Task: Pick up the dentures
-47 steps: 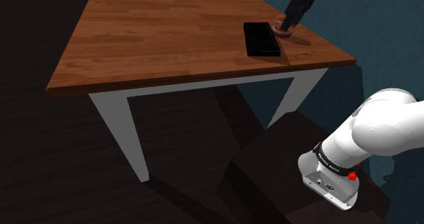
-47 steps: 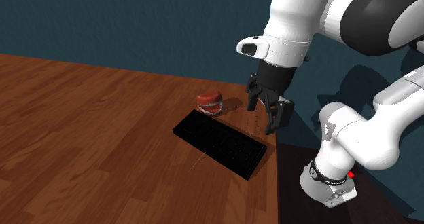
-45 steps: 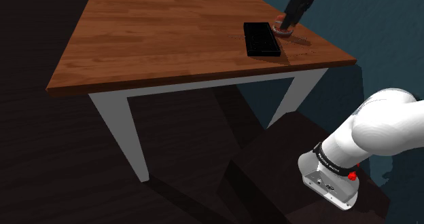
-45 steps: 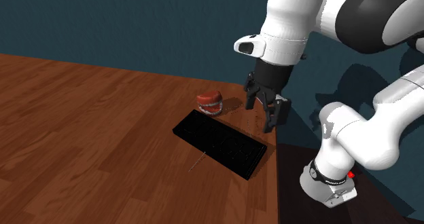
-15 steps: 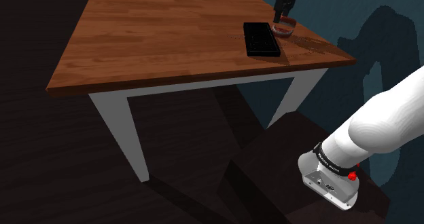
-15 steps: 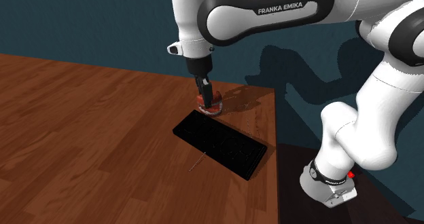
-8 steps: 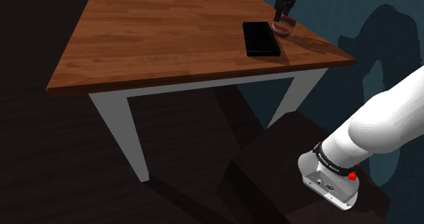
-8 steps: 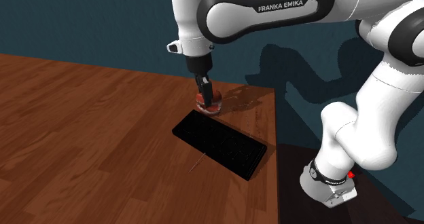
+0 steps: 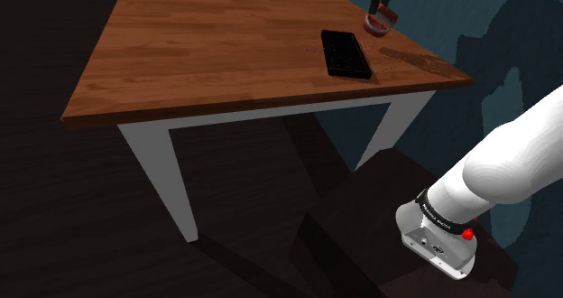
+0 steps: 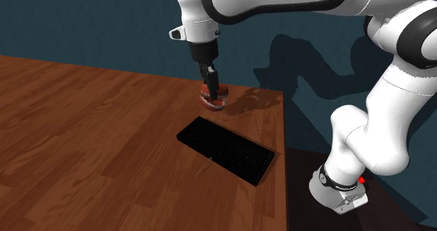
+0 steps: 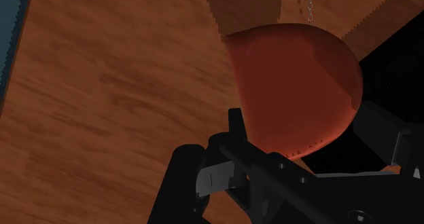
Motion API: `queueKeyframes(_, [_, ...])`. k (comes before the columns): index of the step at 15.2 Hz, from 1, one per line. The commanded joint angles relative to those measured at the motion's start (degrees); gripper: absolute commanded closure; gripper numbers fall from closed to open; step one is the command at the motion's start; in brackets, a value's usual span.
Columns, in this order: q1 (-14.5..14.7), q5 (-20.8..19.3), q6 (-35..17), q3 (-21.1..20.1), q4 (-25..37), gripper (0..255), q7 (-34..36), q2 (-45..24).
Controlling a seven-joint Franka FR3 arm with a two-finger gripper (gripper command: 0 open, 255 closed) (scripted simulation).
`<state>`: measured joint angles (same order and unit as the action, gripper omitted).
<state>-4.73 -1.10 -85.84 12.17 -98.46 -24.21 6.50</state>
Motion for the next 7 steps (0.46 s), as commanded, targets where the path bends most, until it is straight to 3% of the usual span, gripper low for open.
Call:
queueKeyframes(1, [-0.05, 0.02, 1.68, 0.07, 1.9, 255, -0.14, -0.25])
queueKeyframes(7, [-0.06, 0.21, 5.09, 0.13, 6.28, 255, -0.3, -1.23])
